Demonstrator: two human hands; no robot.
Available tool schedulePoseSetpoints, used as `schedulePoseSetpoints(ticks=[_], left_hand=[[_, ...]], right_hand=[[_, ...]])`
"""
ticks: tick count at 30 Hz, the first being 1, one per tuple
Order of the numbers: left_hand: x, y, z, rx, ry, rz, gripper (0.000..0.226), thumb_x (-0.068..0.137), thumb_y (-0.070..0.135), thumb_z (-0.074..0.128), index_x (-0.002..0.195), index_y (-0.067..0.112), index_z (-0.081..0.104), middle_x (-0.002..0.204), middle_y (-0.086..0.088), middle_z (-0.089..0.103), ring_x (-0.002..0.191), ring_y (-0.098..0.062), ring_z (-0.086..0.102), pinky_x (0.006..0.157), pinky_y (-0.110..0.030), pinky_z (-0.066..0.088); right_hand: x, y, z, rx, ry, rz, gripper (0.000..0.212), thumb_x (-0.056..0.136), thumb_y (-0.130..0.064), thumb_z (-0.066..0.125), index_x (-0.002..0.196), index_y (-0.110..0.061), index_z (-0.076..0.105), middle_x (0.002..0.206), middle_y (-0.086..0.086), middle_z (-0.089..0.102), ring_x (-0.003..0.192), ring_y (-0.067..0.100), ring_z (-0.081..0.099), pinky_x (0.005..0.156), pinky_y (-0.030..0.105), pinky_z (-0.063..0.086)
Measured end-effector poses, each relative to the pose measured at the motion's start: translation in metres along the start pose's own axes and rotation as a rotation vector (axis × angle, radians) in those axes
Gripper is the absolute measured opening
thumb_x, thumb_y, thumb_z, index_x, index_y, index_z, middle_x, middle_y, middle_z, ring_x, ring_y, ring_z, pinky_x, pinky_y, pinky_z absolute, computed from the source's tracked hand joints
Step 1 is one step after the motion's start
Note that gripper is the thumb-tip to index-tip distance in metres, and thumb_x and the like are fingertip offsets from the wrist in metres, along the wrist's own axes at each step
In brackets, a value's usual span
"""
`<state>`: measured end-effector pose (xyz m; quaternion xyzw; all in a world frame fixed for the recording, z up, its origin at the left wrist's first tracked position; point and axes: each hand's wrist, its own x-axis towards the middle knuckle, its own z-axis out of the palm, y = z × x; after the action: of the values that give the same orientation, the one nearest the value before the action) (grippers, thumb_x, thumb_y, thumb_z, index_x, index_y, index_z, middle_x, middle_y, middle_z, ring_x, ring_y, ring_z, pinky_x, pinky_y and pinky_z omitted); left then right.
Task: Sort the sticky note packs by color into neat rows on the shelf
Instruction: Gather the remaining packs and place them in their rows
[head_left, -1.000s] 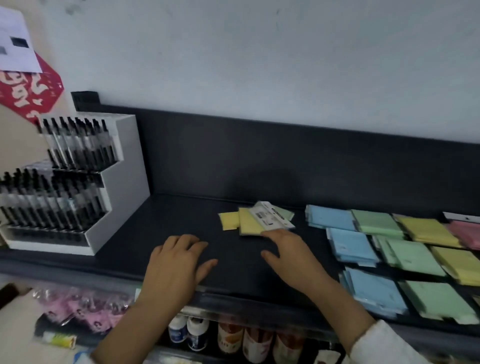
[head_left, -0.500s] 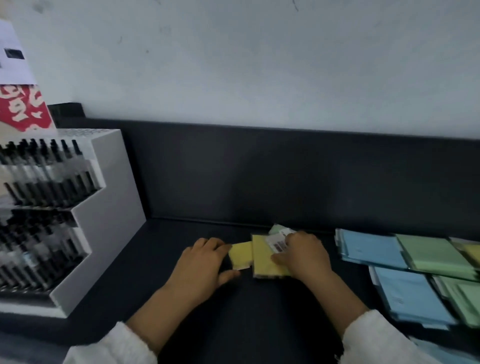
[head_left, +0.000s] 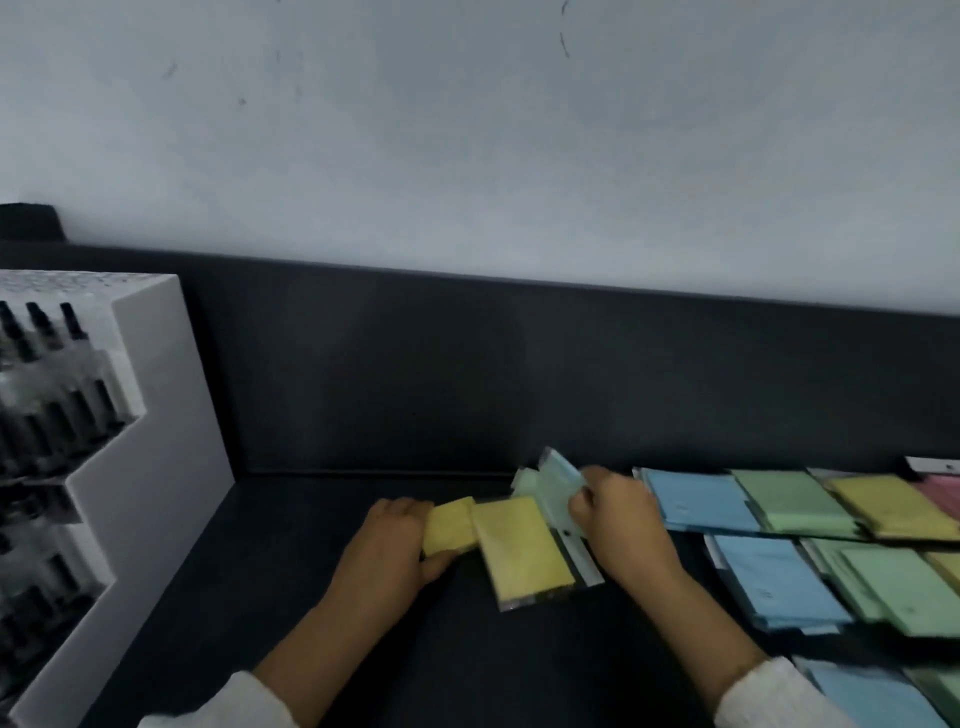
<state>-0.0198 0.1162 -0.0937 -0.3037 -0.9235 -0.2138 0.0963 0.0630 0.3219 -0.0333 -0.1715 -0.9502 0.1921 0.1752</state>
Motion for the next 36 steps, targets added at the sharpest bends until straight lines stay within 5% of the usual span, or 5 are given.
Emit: schedulePoseSetpoints(ticks=[7,10,20,27,36], left_hand=[[-0.001,-0.027,-0.029,-0.202,0.3,-0.145,0.043,0.083,0.041,0.06,0.114,0.012,0.058,0.106,-0.004,0.061,0.098,-0.023,0.051,0.081,-0.028,0.04],[-0.006,-0.025,-0.041,-0.359,0.316,-0.242,0.057,0.085,0.04,0.059,0.131,0.009,0.048,0.126,-0.008,0.053,0.118,-0.026,0.044,0.098,-0.036,0.039],[-0.017,0.003,-0.055,-0.341,0.222,0.027,0.06,0.083,0.038,0.062,0.135,0.012,0.044,0.132,-0.003,0.05,0.122,-0.019,0.038,0.097,-0.028,0.032],[-0.006,0.032,-0.06,-0.256,0.207,0.107,0.06,0.08,0.04,0.064,0.131,0.012,0.049,0.129,-0.004,0.053,0.118,-0.022,0.043,0.093,-0.028,0.035],[0.006,0.077,-0.044,-0.134,0.19,0.135,0.063,0.081,0.044,0.062,0.134,0.015,0.046,0.131,0.0,0.051,0.121,-0.018,0.04,0.098,-0.026,0.032]], right_hand=[[-0.028,-0.019,-0.011,0.4,0.226,0.059,0.017,0.09,-0.006,0.047,0.084,-0.005,0.063,0.064,0.017,0.055,0.053,0.012,0.04,0.045,0.018,0.032],[-0.042,-0.028,-0.005,0.523,0.25,0.104,0.025,0.093,-0.011,0.049,0.08,-0.026,0.063,0.077,0.007,0.057,0.064,0.007,0.049,0.055,0.013,0.039],[-0.079,-0.027,-0.017,0.918,0.336,0.518,0.015,0.089,-0.014,0.059,0.08,-0.015,0.07,0.089,0.003,0.069,0.087,0.021,0.062,0.077,0.041,0.054],[-0.078,0.002,-0.042,0.928,0.372,0.512,0.004,0.086,-0.003,0.061,0.083,-0.006,0.063,0.084,0.007,0.068,0.071,0.014,0.064,0.049,0.017,0.048],[-0.033,0.074,-0.081,0.969,0.298,0.563,0.066,0.078,0.005,0.061,0.131,-0.021,0.032,0.112,0.013,0.053,0.088,0.026,0.064,0.051,0.027,0.055]])
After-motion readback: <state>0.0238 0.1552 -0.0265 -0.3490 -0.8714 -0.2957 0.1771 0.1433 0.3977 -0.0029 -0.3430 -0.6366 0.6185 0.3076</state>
